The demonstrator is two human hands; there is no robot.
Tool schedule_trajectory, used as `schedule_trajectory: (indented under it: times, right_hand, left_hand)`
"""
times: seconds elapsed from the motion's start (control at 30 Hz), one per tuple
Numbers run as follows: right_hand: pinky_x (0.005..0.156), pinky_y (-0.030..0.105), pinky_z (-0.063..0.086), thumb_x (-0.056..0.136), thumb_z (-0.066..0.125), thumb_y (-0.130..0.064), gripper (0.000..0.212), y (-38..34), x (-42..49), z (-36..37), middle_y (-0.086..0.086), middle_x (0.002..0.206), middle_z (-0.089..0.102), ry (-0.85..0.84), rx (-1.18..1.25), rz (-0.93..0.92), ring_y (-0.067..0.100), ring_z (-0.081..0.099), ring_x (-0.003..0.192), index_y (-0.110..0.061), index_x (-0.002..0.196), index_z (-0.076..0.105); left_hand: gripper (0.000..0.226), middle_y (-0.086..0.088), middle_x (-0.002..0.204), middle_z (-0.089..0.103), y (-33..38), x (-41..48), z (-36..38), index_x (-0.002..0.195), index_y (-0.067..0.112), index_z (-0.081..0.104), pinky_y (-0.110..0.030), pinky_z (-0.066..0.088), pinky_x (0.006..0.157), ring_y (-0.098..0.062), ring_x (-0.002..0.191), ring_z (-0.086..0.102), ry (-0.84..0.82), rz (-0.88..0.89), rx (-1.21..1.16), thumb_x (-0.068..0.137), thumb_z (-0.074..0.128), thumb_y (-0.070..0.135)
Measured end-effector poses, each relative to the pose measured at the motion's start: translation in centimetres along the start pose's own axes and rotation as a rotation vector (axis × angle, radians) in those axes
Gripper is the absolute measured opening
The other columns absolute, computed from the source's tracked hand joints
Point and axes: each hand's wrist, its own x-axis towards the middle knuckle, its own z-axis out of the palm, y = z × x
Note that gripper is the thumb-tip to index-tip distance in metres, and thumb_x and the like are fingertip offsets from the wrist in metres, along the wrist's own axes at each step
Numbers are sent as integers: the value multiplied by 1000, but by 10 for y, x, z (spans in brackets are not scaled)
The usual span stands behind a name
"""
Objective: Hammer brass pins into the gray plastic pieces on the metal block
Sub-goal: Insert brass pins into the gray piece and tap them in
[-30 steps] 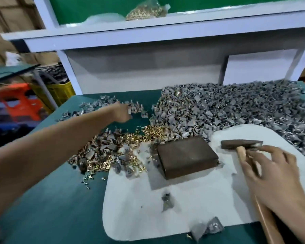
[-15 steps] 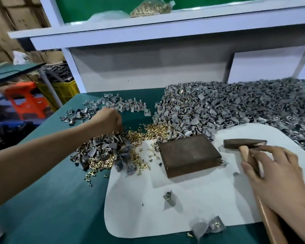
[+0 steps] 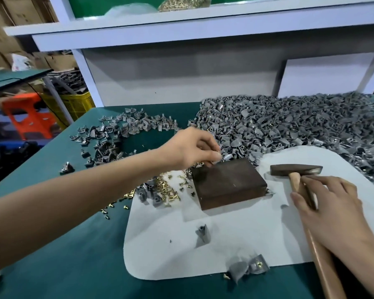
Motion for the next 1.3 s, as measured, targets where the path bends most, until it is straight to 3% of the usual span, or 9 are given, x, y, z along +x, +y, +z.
schedule_trajectory:
  times: [0.23,0.4,0.5,0.57,0.7,0.87,0.97,1.1,1.3]
  right_hand:
    - [99,51,32,84,67,-24,40,1,-2,-2,16,123,58,-30,-9,17,38,33,124,-5,119,63]
    - [100,51,31,84,67,-23,41,2,0,-3,19,122,59,-37,-21,16,39,33,125,-3,119,63]
    - [102,51,30,84,66,-24,41,3,1,-3,21,121,59,-53,-36,6,41,35,125,-3,119,63]
    - [101,52,31,84,66,-24,41,3,-1,-1,21,120,59,-62,-36,8,41,35,124,-3,119,63]
    - [101,53,32,81,71,-19,38,2,0,-3,22,117,60,-49,-19,-7,44,39,122,-1,114,66]
    - [101,37,27,76,71,2,30,-12,1,-23,19,109,64,101,72,-155,46,48,116,0,106,69]
    - [92,15,34,77,70,6,28,-35,-6,-44,4,101,69,76,330,-182,23,58,107,-12,98,73]
    - [68,20,55,75,75,-11,24,-81,-20,-64,-6,77,73,-148,898,-126,12,70,70,-29,91,74]
    - [56,25,55,79,71,-6,15,-118,-21,-58,1,67,71,-230,1096,-132,16,68,57,-20,77,73]
  left_hand:
    - [12,7,94,71,-9,-12,37,79,20,74,-27,48,82,-9,89,63,72,38,133,77,79,31]
    - [20,6,106,69,-23,-7,-3,109,13,69,-2,45,67,3,74,58,209,110,338,91,63,20]
    - [32,-1,122,64,-52,-17,-23,122,12,63,-6,40,86,-4,93,55,-18,-21,580,91,64,16]
    - [30,1,117,62,-68,-27,-21,119,14,65,-21,42,96,-9,101,55,-103,-62,677,90,66,19]
    - [4,7,87,62,-74,-34,-17,91,10,69,-27,51,83,-2,77,57,-3,3,621,88,68,8]
    - [33,4,99,70,-75,-38,-18,117,16,66,-15,50,78,-4,74,63,109,34,576,86,68,5]
    - [48,0,111,65,-58,-40,-23,128,20,60,-21,55,83,-6,75,66,194,20,469,83,72,7]
    - [52,2,107,68,-4,-53,-14,122,34,59,-23,58,72,-10,76,72,298,89,-35,79,75,9]
    - [47,-6,105,70,43,-65,19,116,21,64,-20,55,68,-10,67,68,198,80,-582,71,73,15]
